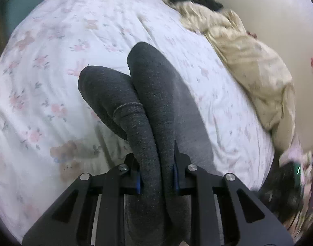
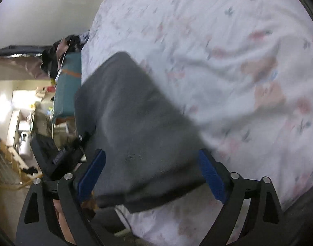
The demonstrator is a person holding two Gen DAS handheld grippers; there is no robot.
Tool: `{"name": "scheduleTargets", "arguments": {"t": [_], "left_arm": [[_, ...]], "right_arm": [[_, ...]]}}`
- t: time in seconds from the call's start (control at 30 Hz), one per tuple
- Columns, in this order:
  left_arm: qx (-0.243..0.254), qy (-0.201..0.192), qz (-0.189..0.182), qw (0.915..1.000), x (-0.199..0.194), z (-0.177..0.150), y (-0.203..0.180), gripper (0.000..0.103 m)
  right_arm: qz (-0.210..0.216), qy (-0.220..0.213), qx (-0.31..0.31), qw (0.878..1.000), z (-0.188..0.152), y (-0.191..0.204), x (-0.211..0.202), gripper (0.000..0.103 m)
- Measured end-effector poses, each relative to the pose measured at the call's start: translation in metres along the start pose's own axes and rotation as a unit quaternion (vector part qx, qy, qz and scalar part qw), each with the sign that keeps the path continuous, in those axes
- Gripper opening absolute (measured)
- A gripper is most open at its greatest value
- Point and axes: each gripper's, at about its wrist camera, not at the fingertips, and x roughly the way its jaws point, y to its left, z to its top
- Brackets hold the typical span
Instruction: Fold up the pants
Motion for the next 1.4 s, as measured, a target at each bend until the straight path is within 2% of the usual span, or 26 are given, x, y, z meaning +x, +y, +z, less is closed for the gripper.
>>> {"name": "scheduleTargets", "arguments": {"t": [0.07,0.13,0.2,0.27,0.3,0.33,0.4,0.47,0.53,0.63,0.7,0.8,0.87,0.97,1.03,1.13,1.27,1.33,1.4], "left_arm": [[-0.035,-0.017,0.005,0.9992,-0.010,0.005,0.016,0.018],[-0.068,-0.053,0.016,0.9961,-0.028,0.007,0.039,0.018],[-0.133,-0.089,0.030,0.9867,-0.053,0.004,0.072,0.018],[-0.176,-0.118,0.065,0.9751,-0.067,-0.012,0.098,0.018],[-0.194,-0.123,0.084,0.9695,-0.072,-0.025,0.110,0.018],[-0.224,-0.112,0.102,0.9626,-0.074,-0.043,0.125,0.018],[-0.267,-0.078,0.107,0.9546,-0.068,-0.070,0.143,0.018],[-0.257,-0.067,0.122,0.9563,-0.066,-0.078,0.143,0.018],[-0.241,-0.073,0.118,0.9606,-0.067,-0.074,0.141,0.018],[-0.232,-0.073,0.121,0.9623,-0.063,-0.070,0.135,0.018],[-0.238,-0.070,0.125,0.9608,-0.063,-0.067,0.135,0.018],[-0.234,-0.068,0.129,0.9612,-0.060,-0.068,0.134,0.018],[-0.231,-0.068,0.129,0.9619,-0.062,-0.069,0.134,0.018],[-0.235,-0.065,0.128,0.9613,-0.062,-0.069,0.135,0.018],[-0.242,-0.063,0.121,0.9606,-0.062,-0.069,0.137,0.018],[-0.244,-0.062,0.119,0.9605,-0.062,-0.069,0.138,0.019],[-0.243,-0.059,0.130,0.9595,-0.059,-0.071,0.137,0.019],[-0.240,-0.058,0.131,0.9600,-0.058,-0.070,0.137,0.019],[-0.240,-0.059,0.130,0.9602,-0.058,-0.070,0.137,0.019]], "right_arm": [[0.017,0.001,0.006,1.000,-0.013,0.002,0.005,0.096],[0.027,0.000,0.014,1.000,-0.022,0.000,0.010,0.096],[0.032,0.003,0.035,0.999,-0.031,-0.004,0.019,0.096],[0.057,0.017,0.058,0.997,-0.041,-0.007,0.030,0.097],[0.066,0.024,0.066,0.995,-0.046,-0.007,0.037,0.098],[0.076,0.032,0.074,0.994,-0.052,-0.005,0.047,0.100],[0.087,0.042,0.089,0.991,-0.065,-0.005,0.064,0.103],[0.089,0.069,0.103,0.988,-0.079,-0.006,0.087,0.103],[0.096,0.092,0.121,0.984,-0.091,-0.010,0.107,0.103],[0.107,0.112,0.140,0.978,-0.109,-0.012,0.136,0.103],[0.096,0.110,0.121,0.982,-0.113,-0.007,0.146,0.103],[0.156,0.104,0.106,0.977,-0.101,0.006,0.152,0.103],[0.167,0.087,0.080,0.979,-0.085,0.019,0.156,0.103],[0.145,0.086,0.091,0.982,-0.069,0.018,0.173,0.103],[0.150,0.079,0.116,0.979,-0.067,0.015,0.175,0.103],[0.203,0.060,0.117,0.970,-0.074,0.019,0.156,0.103],[0.234,0.055,0.180,0.954,-0.068,0.002,0.153,0.103],[0.220,0.057,0.175,0.958,-0.066,0.002,0.160,0.103],[0.169,0.082,0.163,0.969,-0.067,0.004,0.174,0.103]]}}
